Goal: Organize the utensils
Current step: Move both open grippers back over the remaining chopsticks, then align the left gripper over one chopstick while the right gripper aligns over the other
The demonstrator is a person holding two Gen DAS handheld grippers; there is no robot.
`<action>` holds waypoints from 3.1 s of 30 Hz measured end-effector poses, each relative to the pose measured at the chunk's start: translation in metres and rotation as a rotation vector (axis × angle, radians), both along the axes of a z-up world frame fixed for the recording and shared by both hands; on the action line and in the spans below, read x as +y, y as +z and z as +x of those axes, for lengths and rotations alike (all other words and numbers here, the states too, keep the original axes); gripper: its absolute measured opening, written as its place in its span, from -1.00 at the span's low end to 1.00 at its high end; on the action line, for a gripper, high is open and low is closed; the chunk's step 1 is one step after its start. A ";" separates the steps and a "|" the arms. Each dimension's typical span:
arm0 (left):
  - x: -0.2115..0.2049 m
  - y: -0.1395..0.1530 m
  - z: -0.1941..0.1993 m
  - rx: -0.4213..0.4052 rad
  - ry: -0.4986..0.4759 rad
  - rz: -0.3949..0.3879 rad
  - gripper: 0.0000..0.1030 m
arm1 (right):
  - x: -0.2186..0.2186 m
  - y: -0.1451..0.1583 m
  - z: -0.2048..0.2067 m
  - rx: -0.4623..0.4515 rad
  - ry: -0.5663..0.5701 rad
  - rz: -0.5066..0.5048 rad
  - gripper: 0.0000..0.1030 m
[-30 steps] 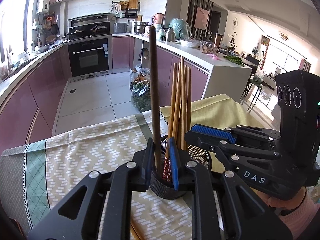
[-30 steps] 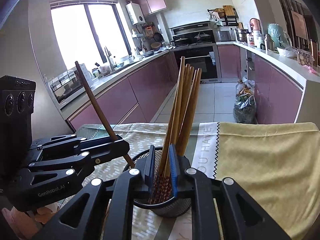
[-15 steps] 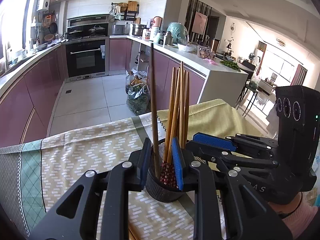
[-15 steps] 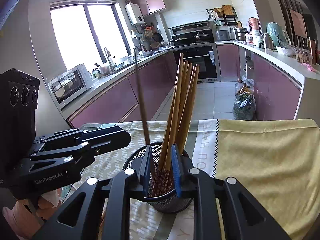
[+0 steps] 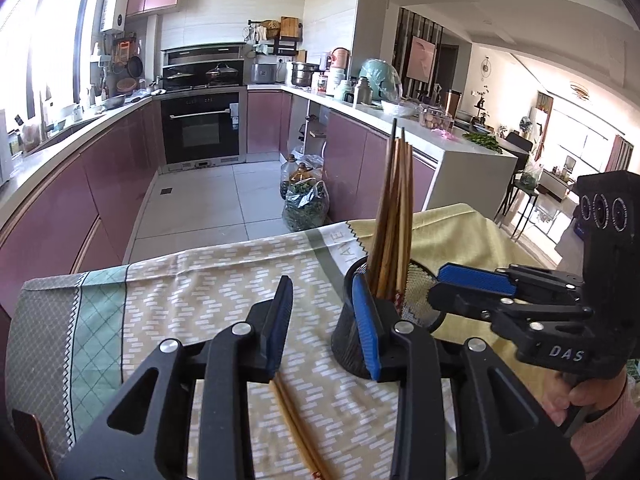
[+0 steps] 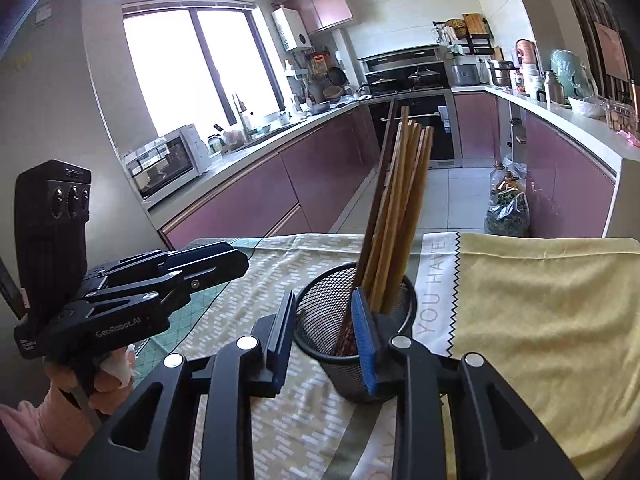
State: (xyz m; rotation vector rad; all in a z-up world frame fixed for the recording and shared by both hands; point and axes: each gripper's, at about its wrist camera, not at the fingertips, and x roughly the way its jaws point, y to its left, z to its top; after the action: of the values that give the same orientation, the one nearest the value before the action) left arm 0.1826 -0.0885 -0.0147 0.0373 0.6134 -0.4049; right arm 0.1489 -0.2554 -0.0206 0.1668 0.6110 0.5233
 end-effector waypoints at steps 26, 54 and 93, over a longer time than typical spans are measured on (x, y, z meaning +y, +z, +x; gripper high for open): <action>0.040 -0.105 -0.051 0.244 0.073 0.100 -0.19 | 0.060 -0.069 -0.027 0.203 0.101 -0.063 -0.20; 0.042 -0.118 -0.048 0.310 0.087 0.035 -0.47 | 0.092 -0.079 -0.001 0.239 0.116 -0.156 -0.39; 0.028 -0.120 -0.017 0.310 0.063 0.082 -0.68 | 0.099 -0.086 0.019 0.259 0.047 -0.254 -0.79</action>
State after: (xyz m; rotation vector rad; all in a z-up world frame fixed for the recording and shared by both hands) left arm 0.1657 -0.0606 -0.1343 0.0334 0.9350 -0.3263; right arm 0.1682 -0.1560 -0.1067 -0.0209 0.9296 0.4680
